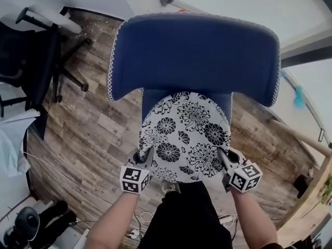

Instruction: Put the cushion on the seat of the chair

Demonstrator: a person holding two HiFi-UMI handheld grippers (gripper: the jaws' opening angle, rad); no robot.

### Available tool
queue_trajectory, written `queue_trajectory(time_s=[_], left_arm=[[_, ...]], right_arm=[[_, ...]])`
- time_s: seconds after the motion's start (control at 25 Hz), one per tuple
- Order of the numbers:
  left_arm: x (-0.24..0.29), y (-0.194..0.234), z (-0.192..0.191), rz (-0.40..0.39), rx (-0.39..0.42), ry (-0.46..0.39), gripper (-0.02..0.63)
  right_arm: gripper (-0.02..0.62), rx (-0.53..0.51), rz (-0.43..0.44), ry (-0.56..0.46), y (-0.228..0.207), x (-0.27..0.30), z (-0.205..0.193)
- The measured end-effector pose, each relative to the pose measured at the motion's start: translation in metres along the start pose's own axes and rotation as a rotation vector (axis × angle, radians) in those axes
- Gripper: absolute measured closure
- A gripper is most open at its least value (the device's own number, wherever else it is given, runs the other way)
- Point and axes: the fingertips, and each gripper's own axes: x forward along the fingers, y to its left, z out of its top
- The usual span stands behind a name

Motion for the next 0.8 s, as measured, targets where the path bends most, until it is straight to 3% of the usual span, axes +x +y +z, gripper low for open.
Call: queue_trajectory(time_s=[0.08, 0.24, 0.4, 0.64, 0.8], left_arm=[[0.001, 0.007, -0.003, 0.028, -0.011, -0.009, 0.546], [0.000, 0.035, -0.004, 0.113, -0.114, -0.048, 0.422], [-0.008, 0.057, 0.002, 0.171, -0.136, -0.082, 0.411], [-0.025, 0.062, 0.025, 0.165, -0.122, -0.159, 0.411], [-0.032, 0.065, 0.039, 0.159, -0.109, -0.196, 0.411]], right_arm=[[0.543, 0.013, -0.009, 0.008, -0.006, 0.002, -0.003], [0.543, 0.024, -0.021, 0.017, -0.015, 0.004, -0.009], [0.543, 0.021, -0.017, 0.015, -0.019, 0.007, -0.012], [0.543, 0.020, -0.012, 0.010, -0.021, 0.007, -0.010], [0.535, -0.008, -0.053, 0.001, -0.025, 0.008, -0.008]])
